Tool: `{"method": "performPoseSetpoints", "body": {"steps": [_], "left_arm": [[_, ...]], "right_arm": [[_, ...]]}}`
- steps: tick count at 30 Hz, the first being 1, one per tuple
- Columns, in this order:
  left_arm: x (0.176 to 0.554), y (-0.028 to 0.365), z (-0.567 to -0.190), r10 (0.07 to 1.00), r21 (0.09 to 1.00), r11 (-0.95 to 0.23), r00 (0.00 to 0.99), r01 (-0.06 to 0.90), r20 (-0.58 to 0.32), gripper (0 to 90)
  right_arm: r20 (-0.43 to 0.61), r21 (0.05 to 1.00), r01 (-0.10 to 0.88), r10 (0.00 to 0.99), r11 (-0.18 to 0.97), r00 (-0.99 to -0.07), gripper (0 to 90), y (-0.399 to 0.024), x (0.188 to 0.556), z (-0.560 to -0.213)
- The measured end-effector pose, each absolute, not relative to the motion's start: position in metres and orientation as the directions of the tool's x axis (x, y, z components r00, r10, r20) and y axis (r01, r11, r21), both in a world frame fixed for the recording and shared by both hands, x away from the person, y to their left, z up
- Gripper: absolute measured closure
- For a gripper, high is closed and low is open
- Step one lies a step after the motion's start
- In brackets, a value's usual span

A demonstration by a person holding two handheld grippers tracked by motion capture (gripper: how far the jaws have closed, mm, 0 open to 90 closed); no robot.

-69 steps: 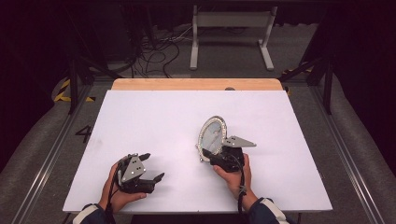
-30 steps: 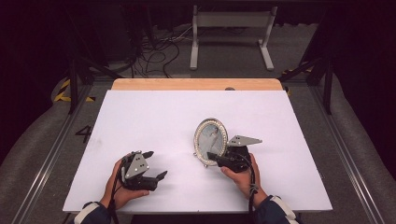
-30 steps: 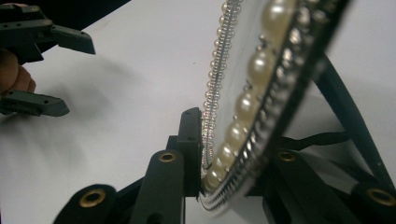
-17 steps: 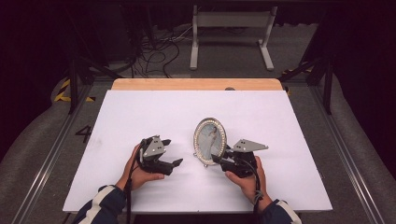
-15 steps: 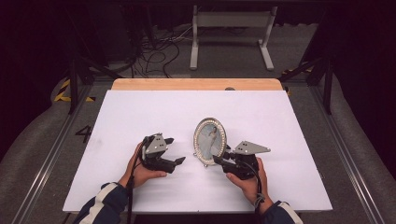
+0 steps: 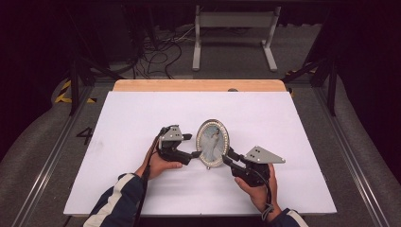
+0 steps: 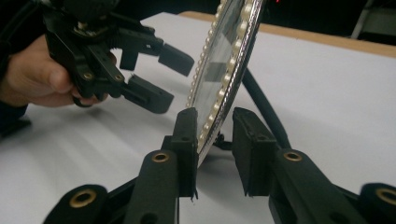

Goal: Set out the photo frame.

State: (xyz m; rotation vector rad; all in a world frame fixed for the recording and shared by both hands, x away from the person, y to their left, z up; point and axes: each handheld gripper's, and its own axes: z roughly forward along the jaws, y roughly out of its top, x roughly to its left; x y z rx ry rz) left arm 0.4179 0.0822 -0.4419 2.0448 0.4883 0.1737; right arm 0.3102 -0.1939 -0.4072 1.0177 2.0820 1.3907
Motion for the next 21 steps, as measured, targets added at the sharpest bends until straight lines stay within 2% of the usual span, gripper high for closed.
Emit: {"method": "performPoseSetpoints", "body": {"steps": [2,3,4,5,8,15,21], "left_arm": [[0.4183,0.081,-0.4414,0.404,0.864,-0.423,0.91,0.272,-0.089,27.0],[0.4194,0.0783,-0.4409,0.391,0.865,-0.426,0.916,0.267,-0.09,30.8],[0.4194,0.0783,-0.4409,0.391,0.865,-0.426,0.916,0.267,-0.09,35.5],[0.4199,0.0773,-0.4408,0.398,0.86,-0.434,0.913,0.268,-0.084,35.5],[0.4228,0.0792,-0.4428,0.406,0.86,-0.422,0.908,0.287,-0.104,43.3],[0.4231,0.0816,-0.4427,0.4,0.85,-0.44,0.911,0.291,-0.105,49.3],[0.4204,0.0847,-0.4409,0.389,0.841,-0.455,0.915,0.292,-0.106,50.1]], "right_arm": [[0.044,0.92,0.328,0.775,0.215,-0.631,73.9,-0.194,0.3099,-0.4059],[0.039,0.928,0.311,0.774,0.207,-0.631,79.7,-0.1946,0.3094,-0.4039],[0.039,0.928,0.311,0.774,0.207,-0.631,79.7,-0.1946,0.3094,-0.4039],[0.034,0.928,0.308,0.777,0.209,-0.629,81.7,-0.1944,0.3096,-0.4037],[0.053,0.929,0.316,0.773,0.194,-0.632,82.6,-0.1958,0.3121,-0.4044],[0.067,0.926,0.33,0.78,0.184,-0.622,82.8,-0.1954,0.3128,-0.4034],[0.078,0.924,0.34,0.783,0.176,-0.618,82.4,-0.2002,0.3163,-0.4033]]}}
